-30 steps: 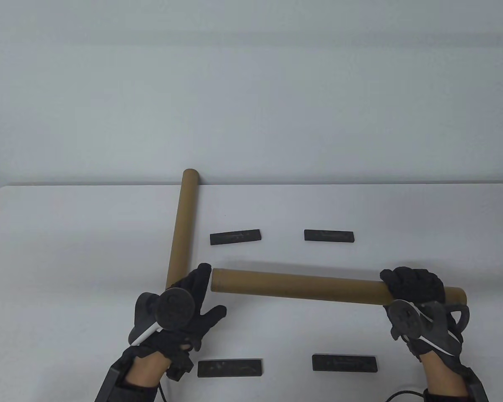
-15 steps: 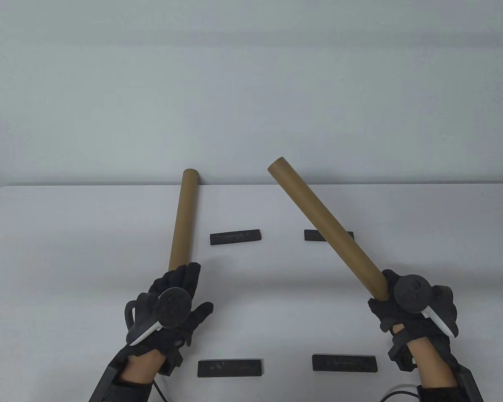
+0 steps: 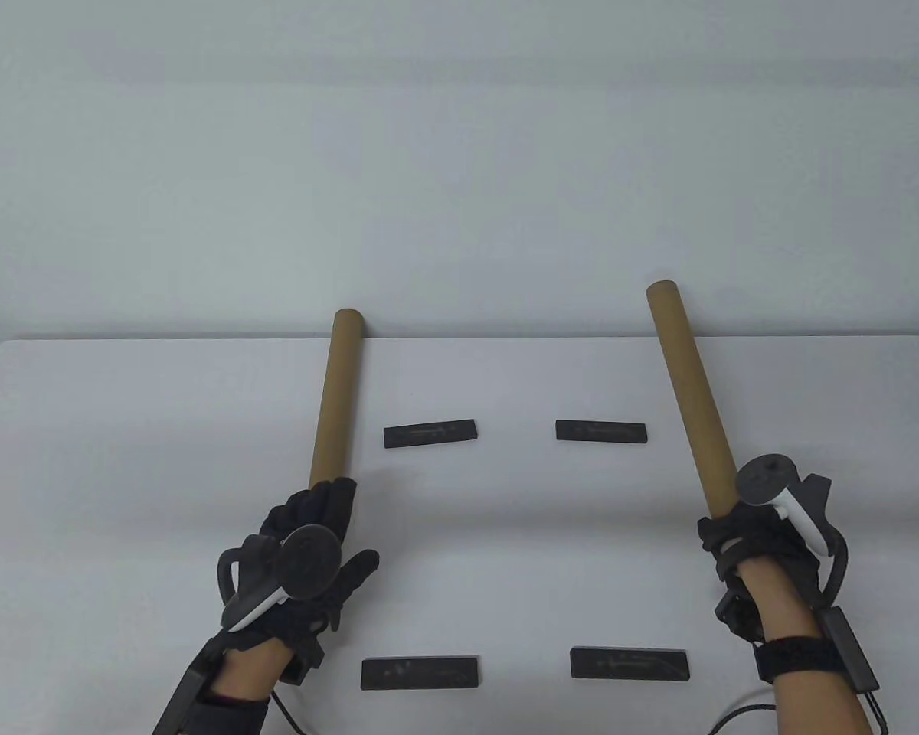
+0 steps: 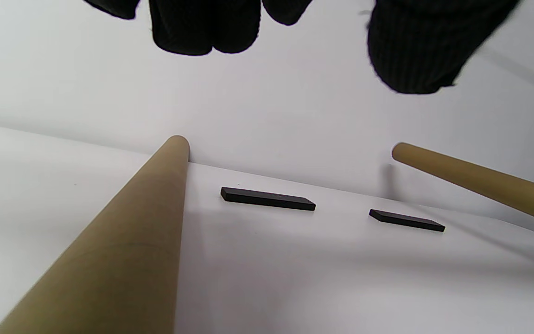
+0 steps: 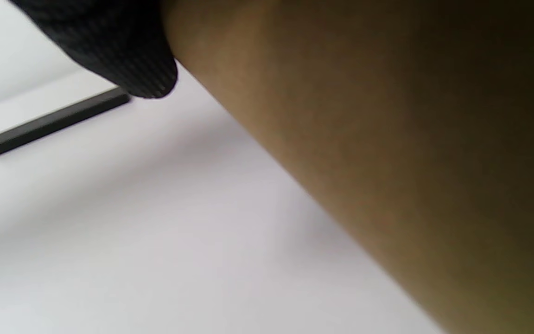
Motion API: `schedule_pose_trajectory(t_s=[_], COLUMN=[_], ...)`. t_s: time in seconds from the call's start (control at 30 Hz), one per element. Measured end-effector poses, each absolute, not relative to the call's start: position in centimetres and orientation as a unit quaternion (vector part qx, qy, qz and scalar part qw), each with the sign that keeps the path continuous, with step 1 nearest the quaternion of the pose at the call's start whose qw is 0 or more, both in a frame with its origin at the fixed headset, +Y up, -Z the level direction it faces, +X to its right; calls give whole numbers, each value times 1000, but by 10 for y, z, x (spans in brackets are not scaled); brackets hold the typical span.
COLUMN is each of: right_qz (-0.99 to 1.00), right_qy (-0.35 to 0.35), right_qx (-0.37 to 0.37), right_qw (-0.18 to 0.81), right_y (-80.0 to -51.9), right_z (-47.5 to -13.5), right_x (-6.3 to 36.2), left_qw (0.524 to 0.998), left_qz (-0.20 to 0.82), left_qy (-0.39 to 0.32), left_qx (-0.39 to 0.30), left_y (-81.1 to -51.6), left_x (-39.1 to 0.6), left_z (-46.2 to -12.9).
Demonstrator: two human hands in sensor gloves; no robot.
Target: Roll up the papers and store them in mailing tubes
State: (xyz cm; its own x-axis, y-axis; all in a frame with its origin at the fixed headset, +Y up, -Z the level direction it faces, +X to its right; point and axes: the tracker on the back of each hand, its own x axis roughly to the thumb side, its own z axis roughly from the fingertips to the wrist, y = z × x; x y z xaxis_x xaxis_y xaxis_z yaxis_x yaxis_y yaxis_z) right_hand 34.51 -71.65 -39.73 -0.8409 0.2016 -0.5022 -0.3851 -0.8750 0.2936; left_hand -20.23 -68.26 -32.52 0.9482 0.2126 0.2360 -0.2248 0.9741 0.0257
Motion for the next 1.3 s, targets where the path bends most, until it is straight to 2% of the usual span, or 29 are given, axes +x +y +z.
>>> schedule_pose_trajectory(t_s=[0.2,0.53,1.0,1.2,1.3], right_qz=[920,914,924,923,931], right_qy=[226,238,204,205,198], right_qx=[-295,-319,-323,-325,-303], right_qw=[121,75,21,26,47], right_y=[-724,-742,-766,-762,-748], right_z=[-419,-448,-453,-452,-451], right_x=[349,336,332,330,330], left_qw=[988,988,988,989,988], left_qz=[108,109,107,100,104], left_qy=[-112,-107,-110,-112,-113], left_qx=[15,9,12,5,6], left_y=[-687,-687,-687,-690,-690], left_x=[-204,-205,-205,-203,-203], left_z=[-328,-328,-328,-329,-329])
